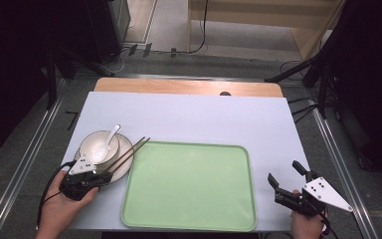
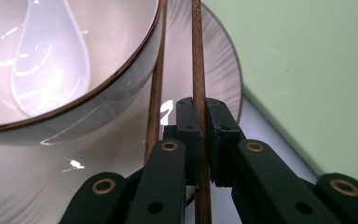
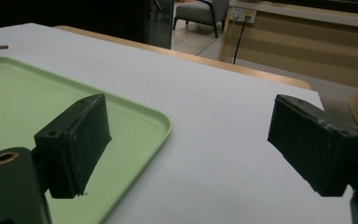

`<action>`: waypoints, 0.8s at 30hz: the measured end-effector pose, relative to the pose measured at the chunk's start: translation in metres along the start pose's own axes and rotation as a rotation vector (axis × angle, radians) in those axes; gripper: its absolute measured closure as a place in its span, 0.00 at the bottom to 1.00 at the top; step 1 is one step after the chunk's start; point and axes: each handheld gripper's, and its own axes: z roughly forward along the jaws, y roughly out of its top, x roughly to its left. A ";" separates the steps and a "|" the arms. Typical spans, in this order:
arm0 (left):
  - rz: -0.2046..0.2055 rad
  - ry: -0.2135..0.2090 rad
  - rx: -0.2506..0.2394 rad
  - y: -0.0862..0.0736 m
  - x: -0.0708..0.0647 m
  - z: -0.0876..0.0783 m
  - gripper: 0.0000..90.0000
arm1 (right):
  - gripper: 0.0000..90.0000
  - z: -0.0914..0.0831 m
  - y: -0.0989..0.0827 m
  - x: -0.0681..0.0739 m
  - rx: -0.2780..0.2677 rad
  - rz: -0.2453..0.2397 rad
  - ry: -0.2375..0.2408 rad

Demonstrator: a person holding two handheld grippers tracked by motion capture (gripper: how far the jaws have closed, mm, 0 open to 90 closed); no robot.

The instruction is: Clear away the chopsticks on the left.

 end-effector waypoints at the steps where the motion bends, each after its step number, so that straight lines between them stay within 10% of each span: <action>1: -0.004 -0.006 -0.007 0.001 -0.002 -0.001 0.95 | 0.15 0.000 0.000 0.000 -0.001 0.000 0.001; 24: -0.117 -0.139 0.011 0.012 -0.072 0.050 0.95 | 0.15 -0.001 0.000 -0.001 -0.002 -0.004 -0.003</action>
